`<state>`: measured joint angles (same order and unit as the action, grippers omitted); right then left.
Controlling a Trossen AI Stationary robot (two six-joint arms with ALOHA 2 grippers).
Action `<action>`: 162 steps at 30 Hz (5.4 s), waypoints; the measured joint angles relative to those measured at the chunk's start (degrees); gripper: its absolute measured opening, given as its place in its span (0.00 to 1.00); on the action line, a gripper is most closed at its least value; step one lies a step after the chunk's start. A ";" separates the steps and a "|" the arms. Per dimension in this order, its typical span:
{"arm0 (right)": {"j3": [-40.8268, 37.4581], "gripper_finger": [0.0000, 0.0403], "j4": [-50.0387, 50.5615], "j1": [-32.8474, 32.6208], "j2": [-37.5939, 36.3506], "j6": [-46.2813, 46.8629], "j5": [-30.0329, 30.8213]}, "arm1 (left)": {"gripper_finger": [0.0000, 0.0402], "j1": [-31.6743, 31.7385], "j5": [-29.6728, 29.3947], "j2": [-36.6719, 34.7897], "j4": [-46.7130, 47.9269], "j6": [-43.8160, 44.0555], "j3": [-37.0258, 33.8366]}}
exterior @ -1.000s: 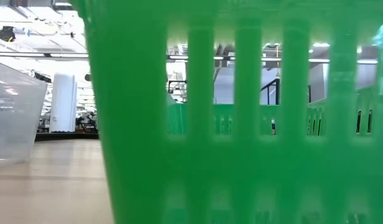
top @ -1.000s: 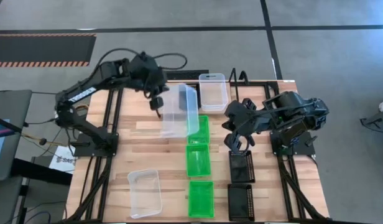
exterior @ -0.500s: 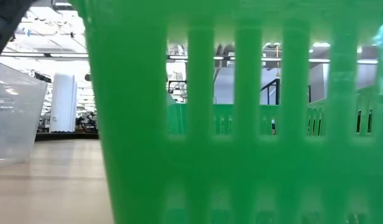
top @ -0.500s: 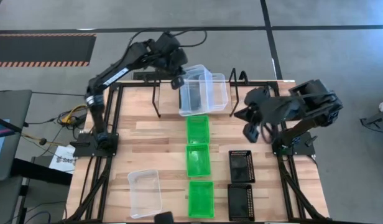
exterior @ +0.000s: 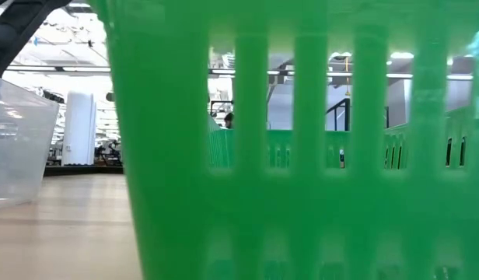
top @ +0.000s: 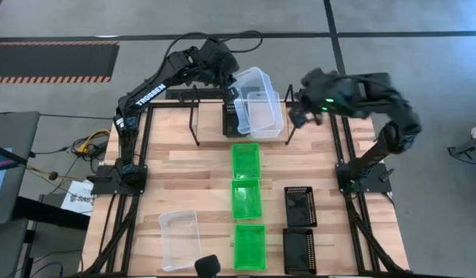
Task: Stack baskets on shelf by color
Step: Stack the top transparent bin into the transparent bin on the shelf
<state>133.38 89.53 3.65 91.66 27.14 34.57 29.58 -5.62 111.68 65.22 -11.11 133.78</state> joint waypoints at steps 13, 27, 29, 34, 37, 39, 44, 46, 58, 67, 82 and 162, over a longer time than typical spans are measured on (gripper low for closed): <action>0.57 0.18 -6.02 7.71 11.69 -6.65 -2.48 | 0.00 2.77 -8.40 0.00 -1.02 0.28 -0.02; 1.45 0.40 -14.22 12.98 15.24 -12.04 -5.87 | 0.00 3.69 -4.57 2.90 -2.51 -1.31 -0.07; 1.22 0.41 -13.11 14.09 16.13 -12.12 -6.34 | 0.00 3.74 -4.73 2.89 -2.75 -1.33 -0.07; 1.40 0.40 -13.37 15.99 19.01 -12.18 -7.37 | 0.00 3.77 -5.04 2.85 -1.85 -1.31 0.36; 1.22 0.40 -12.19 17.67 19.85 -12.07 -9.22 | 0.00 3.71 -5.09 2.73 -1.48 -1.33 0.39; 1.46 0.39 -12.55 17.44 20.89 -12.01 -9.24 | 0.00 3.58 -5.36 2.73 -0.82 -1.29 0.39; 1.42 0.35 -11.75 18.54 21.75 -11.75 -10.09 | 0.00 3.47 -5.44 2.73 -0.33 -1.27 0.39; 1.36 0.29 -11.01 19.10 21.98 -10.84 -11.14 | 0.00 3.38 -5.39 2.73 0.09 -1.27 0.39; 1.33 0.01 -10.47 19.58 21.97 -11.03 -11.57 | 0.10 -0.28 -9.99 2.55 -1.92 -8.50 1.31; 1.47 0.00 -11.17 19.22 21.80 -12.29 -11.74 | 0.39 -7.03 -29.17 -1.21 -4.29 -15.44 1.19; 1.46 0.00 -14.71 19.26 19.62 -13.93 -14.47 | 0.39 -9.33 -31.00 -6.89 0.31 -13.95 1.20; 0.15 0.00 0.43 32.37 20.15 12.97 -32.26 | 0.72 -12.73 -22.01 -43.52 6.90 10.49 -48.65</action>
<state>133.53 89.95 36.03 111.81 40.11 2.31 16.85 -27.63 68.16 72.13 -0.62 85.12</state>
